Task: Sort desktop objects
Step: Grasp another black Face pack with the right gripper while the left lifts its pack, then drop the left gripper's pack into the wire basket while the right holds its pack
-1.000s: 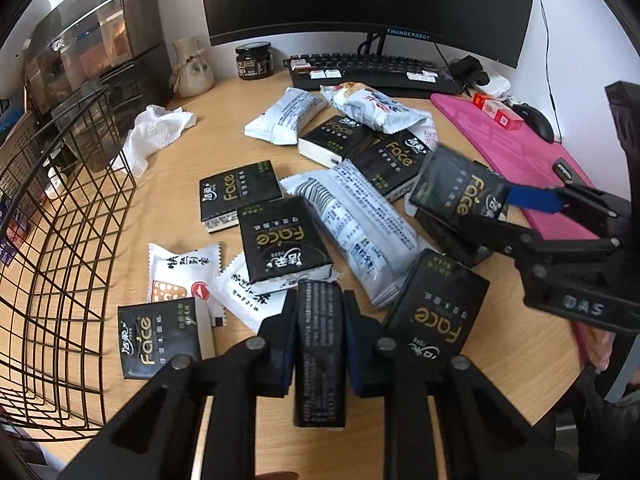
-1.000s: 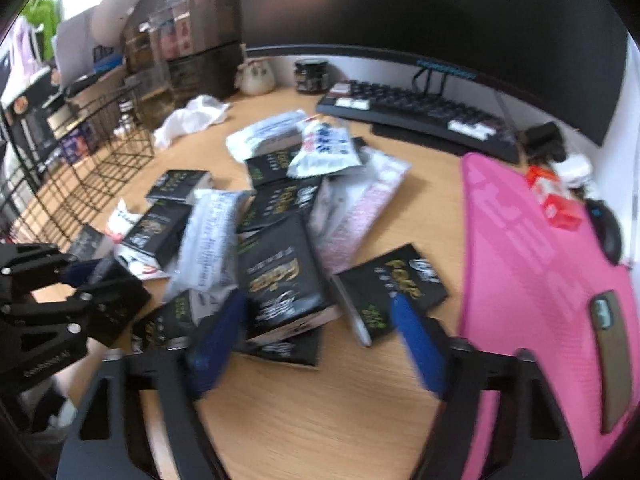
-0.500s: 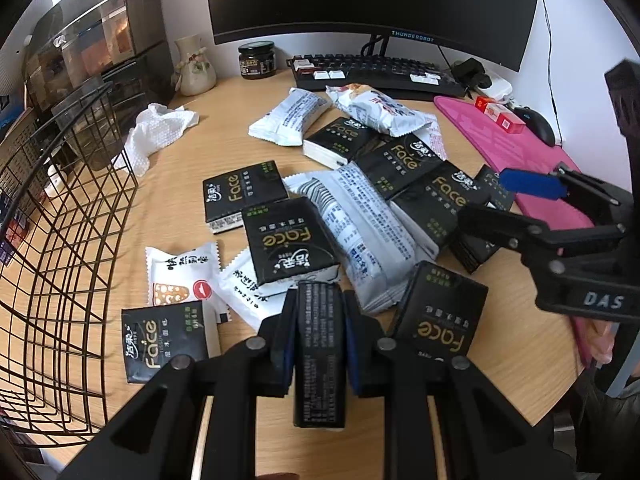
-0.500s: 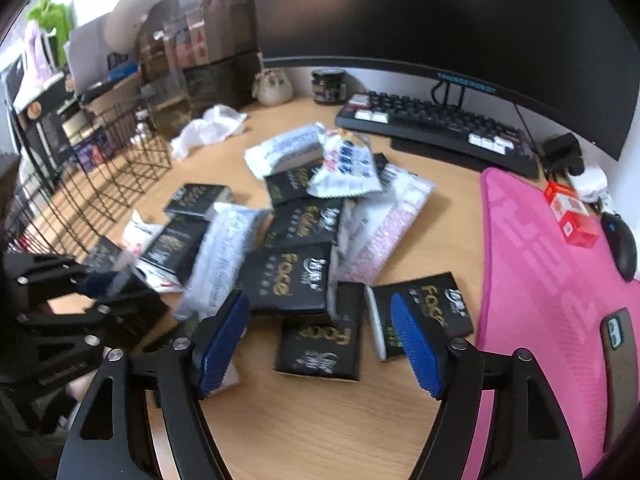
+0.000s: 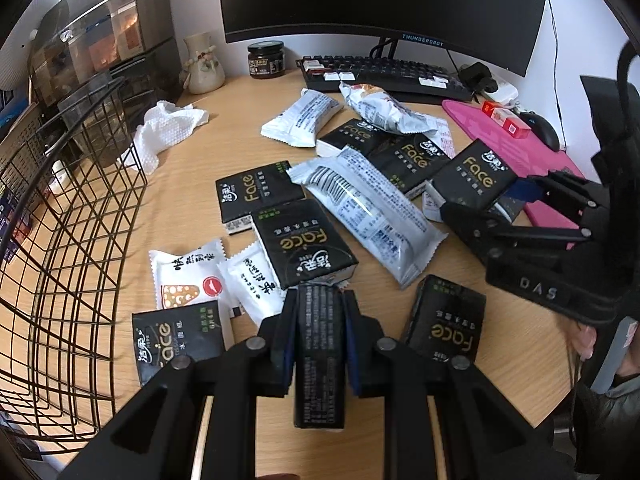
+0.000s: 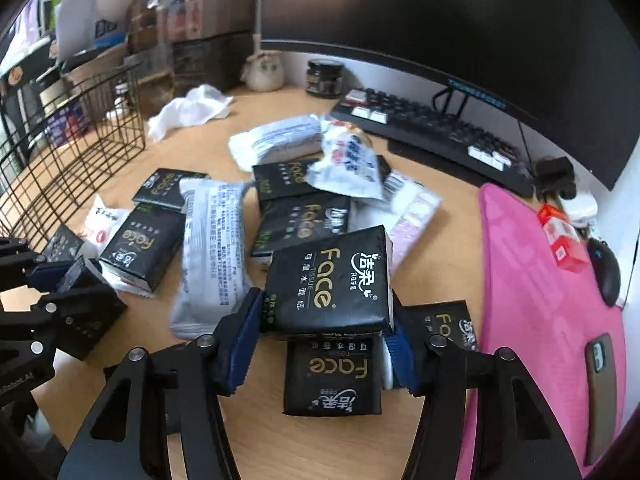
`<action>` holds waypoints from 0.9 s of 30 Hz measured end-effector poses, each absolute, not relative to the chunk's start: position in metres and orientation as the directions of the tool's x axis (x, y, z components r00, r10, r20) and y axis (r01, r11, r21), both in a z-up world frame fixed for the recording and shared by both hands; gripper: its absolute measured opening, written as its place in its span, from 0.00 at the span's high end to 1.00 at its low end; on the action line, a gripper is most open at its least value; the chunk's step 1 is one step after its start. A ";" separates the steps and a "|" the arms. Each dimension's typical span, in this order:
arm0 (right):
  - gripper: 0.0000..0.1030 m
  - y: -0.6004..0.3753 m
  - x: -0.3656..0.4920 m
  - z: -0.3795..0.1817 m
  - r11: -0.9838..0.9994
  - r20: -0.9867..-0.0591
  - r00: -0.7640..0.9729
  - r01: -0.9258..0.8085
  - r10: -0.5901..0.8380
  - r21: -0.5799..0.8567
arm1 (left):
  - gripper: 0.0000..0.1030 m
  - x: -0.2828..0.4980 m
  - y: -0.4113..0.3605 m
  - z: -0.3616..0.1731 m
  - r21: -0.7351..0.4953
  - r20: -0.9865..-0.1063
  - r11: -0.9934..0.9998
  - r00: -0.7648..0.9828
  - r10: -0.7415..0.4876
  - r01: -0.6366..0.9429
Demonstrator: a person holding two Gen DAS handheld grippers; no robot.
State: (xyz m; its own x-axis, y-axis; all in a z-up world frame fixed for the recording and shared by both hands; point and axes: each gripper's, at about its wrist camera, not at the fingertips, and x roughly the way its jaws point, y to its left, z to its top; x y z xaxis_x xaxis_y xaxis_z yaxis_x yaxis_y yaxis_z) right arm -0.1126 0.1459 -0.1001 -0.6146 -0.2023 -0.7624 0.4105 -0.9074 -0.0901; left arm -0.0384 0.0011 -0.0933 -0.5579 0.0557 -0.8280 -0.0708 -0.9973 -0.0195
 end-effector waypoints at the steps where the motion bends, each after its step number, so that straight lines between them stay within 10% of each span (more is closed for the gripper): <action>1: 0.45 0.149 -0.113 -0.100 -0.910 -0.763 -0.611 0.408 -0.212 -0.074 | 0.79 -0.038 0.001 -0.092 -0.019 -0.827 -0.997 -0.560 0.055 -0.070; 18: 0.44 0.123 -0.080 -0.017 -0.867 -0.650 -0.678 0.495 -0.345 -0.056 | 0.79 -0.018 -0.032 0.000 -0.003 -0.685 -1.000 -0.728 0.025 -0.031; 27: 0.44 0.120 -0.072 -0.014 -0.866 -0.658 -0.668 0.498 -0.347 -0.050 | 0.69 -0.015 -0.005 -0.054 -0.013 -0.783 -0.990 -0.614 0.096 -0.139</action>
State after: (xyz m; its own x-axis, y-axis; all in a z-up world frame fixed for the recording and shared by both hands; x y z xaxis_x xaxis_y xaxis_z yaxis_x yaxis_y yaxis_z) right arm -0.0719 0.1201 -0.0143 -0.6684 -0.3467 -0.6581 0.4981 -0.8657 -0.0499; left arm -0.0150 -0.0045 -0.0541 -0.6144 0.0963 -0.7831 -0.1391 -0.9902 -0.0126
